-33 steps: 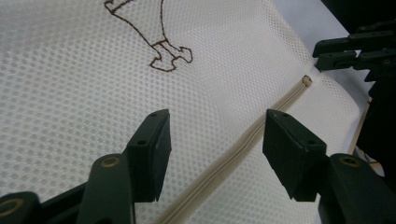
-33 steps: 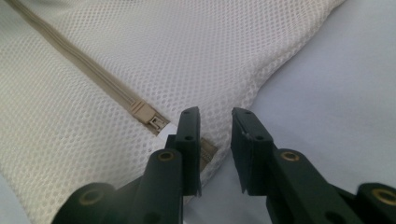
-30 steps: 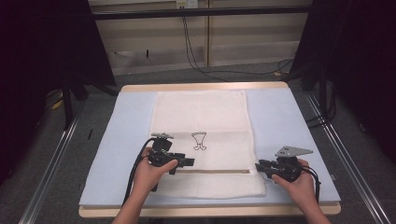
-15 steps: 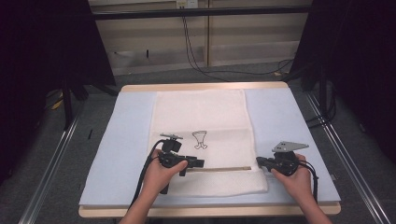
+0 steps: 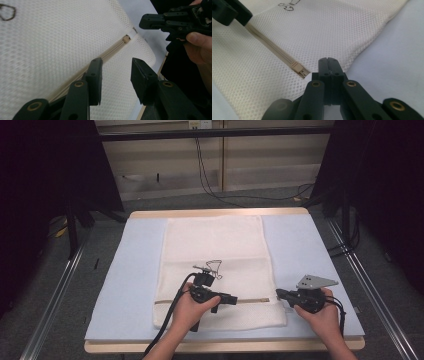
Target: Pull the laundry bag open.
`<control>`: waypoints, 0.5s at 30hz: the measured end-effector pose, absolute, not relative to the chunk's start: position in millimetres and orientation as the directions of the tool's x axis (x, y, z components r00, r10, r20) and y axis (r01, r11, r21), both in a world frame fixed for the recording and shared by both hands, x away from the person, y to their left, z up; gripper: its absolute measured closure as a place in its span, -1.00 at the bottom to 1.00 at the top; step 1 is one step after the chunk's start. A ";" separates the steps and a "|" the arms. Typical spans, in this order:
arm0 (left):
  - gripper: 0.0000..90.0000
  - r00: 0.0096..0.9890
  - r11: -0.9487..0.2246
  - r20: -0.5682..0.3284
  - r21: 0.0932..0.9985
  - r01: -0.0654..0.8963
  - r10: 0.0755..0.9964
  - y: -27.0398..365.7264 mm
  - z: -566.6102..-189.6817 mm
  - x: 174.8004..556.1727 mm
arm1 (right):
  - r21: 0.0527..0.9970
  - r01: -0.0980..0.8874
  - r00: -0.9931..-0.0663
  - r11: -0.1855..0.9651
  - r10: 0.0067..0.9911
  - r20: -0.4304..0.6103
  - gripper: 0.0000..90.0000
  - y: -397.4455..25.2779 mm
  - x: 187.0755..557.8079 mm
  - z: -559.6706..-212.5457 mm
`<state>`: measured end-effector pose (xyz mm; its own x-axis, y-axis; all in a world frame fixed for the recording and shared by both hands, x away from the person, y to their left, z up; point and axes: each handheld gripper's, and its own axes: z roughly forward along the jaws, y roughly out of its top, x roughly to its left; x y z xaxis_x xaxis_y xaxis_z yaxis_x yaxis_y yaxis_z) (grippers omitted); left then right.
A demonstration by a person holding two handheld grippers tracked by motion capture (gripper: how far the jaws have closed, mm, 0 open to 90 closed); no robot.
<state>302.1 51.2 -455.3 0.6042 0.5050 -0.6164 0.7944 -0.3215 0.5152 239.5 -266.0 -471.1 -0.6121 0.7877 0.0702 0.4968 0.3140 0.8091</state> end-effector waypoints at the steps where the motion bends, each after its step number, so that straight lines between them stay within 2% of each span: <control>1: 0.36 0.605 -0.318 -0.616 0.519 0.793 0.504 48.2 -455.5 301.6 | 0.807 0.497 -0.623 0.319 0.779 0.076 1.00 -264.7 239.5 -472.2; 9: 0.40 0.572 -0.280 -0.657 0.503 0.818 0.490 15.7 -463.0 302.5 | 0.789 0.496 -0.650 0.363 0.758 0.060 1.00 -256.4 241.4 -476.5; 15: 0.43 0.572 -0.311 -0.644 0.482 0.819 0.507 -0.7 -467.5 305.1 | 0.762 0.517 -0.660 0.391 0.748 0.064 1.00 -254.9 241.2 -481.5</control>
